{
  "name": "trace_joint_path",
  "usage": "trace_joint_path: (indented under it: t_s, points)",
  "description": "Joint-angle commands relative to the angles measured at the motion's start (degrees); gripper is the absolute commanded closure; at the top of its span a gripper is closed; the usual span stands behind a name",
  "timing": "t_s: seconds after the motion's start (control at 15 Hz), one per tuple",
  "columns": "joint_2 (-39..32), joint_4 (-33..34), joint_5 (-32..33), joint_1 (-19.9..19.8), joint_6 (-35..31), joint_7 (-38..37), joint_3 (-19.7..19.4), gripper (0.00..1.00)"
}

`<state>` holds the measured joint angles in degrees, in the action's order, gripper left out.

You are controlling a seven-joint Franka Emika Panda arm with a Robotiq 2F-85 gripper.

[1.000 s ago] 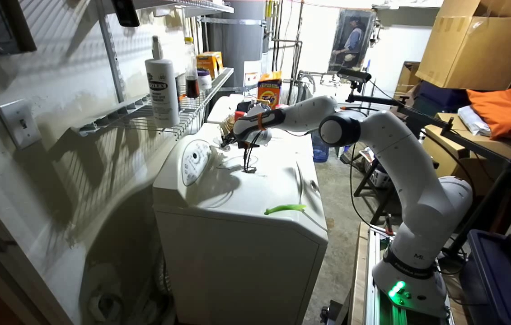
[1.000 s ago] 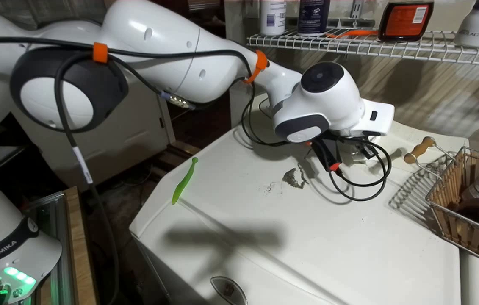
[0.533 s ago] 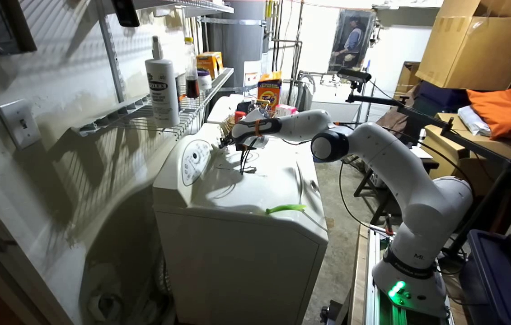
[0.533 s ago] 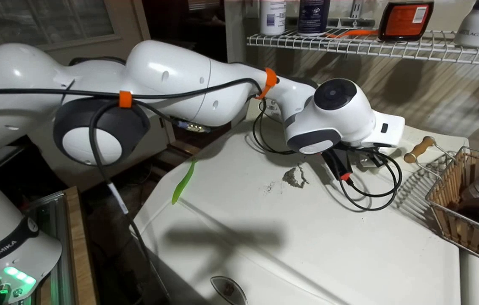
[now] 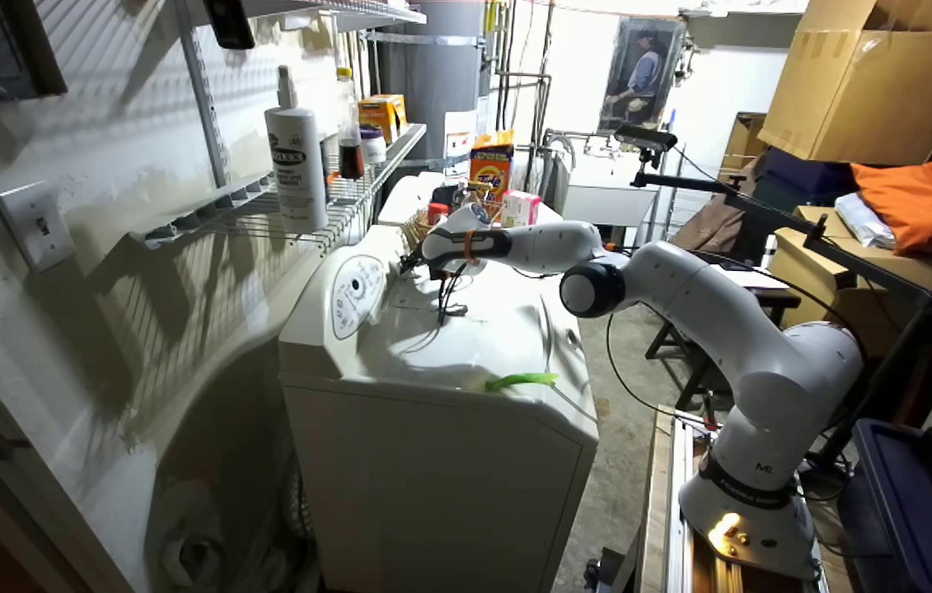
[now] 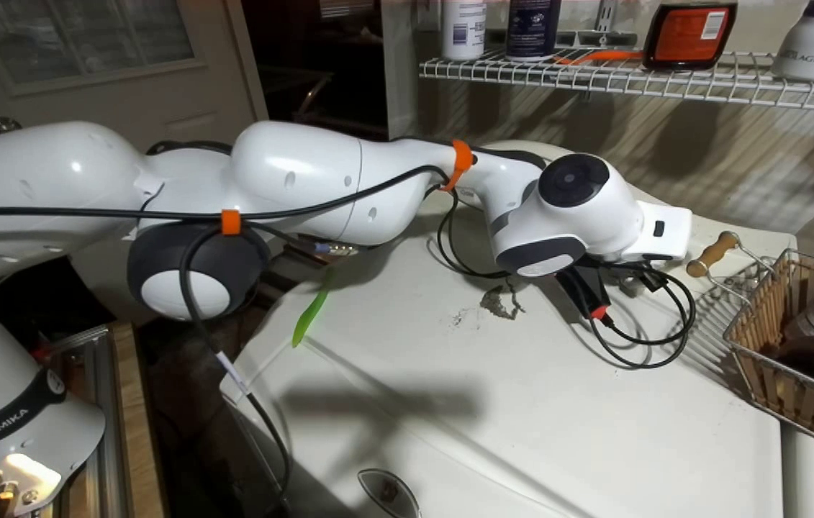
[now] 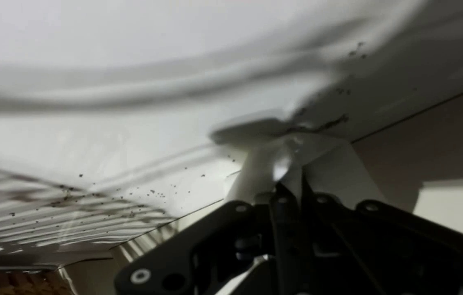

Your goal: Use the white napkin to wipe the top of the washing machine on the left.

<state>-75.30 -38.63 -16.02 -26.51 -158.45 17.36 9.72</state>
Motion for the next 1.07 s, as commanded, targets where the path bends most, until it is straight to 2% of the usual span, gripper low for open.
trace_joint_path:
  t_s: [0.0,0.2,0.53,1.0]
  points:
    - [-3.1,5.1,1.1,0.9,3.2,-1.6,-1.3,0.99]
    - [-2.3,4.8,1.2,1.3,6.3,-4.7,-3.5,0.99]
    - [-0.1,3.7,2.4,3.7,13.1,-15.7,-10.5,0.99]
    - [0.8,4.8,2.3,5.2,20.7,-21.2,-13.5,0.99]
